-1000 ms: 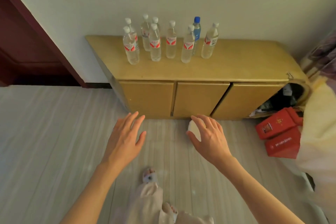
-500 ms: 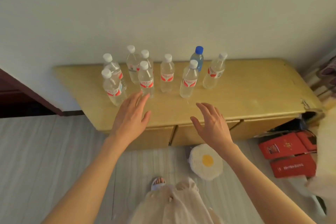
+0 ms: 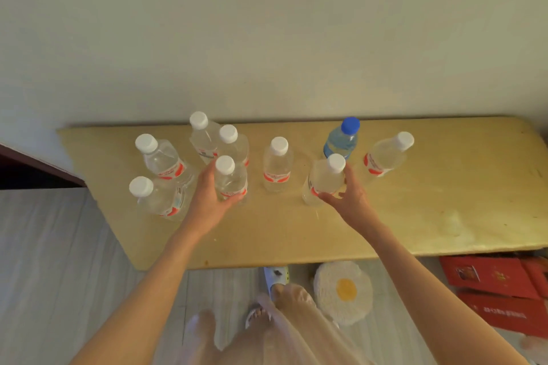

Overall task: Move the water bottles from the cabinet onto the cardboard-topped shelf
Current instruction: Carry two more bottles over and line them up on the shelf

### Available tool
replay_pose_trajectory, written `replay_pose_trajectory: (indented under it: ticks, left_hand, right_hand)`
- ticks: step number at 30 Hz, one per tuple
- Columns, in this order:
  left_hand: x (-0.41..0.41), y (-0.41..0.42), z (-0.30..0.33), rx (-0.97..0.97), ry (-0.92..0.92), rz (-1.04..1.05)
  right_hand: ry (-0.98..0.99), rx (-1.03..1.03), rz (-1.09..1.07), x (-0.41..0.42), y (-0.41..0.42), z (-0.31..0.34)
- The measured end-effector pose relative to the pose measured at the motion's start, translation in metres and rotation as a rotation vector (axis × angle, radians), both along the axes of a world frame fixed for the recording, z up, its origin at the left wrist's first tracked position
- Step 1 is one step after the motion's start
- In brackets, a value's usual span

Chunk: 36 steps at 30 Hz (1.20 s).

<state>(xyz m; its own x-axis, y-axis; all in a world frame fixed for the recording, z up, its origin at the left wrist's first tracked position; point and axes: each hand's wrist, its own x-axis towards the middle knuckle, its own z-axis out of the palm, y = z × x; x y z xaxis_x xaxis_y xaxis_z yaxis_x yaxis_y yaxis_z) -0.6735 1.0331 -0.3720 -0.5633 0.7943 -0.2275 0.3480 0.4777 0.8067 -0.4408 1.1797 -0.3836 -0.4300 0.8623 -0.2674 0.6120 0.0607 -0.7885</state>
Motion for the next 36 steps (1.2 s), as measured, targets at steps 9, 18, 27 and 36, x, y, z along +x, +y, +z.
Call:
replay_pose_trajectory:
  ticks: [9,18,27,36]
  left_hand:
    - [-0.015,0.011,-0.011,-0.001,-0.034,-0.010]
    - [0.001,-0.005,0.013,0.051,-0.061,-0.057]
    - [0.054,-0.020,0.043,0.141,-0.150,-0.472]
    - [0.202,-0.089,0.080,0.114,-0.206,-1.042]
  right_hand:
    - [0.014,0.061,0.054,-0.005,0.012,-0.016]
    - [0.081,-0.023,-0.237,0.018,-0.035,0.004]
    - [0.342,0.063,-0.797,0.090,-0.171,0.059]
    - [0.467,0.142,-1.270,0.180,-0.389,0.098]
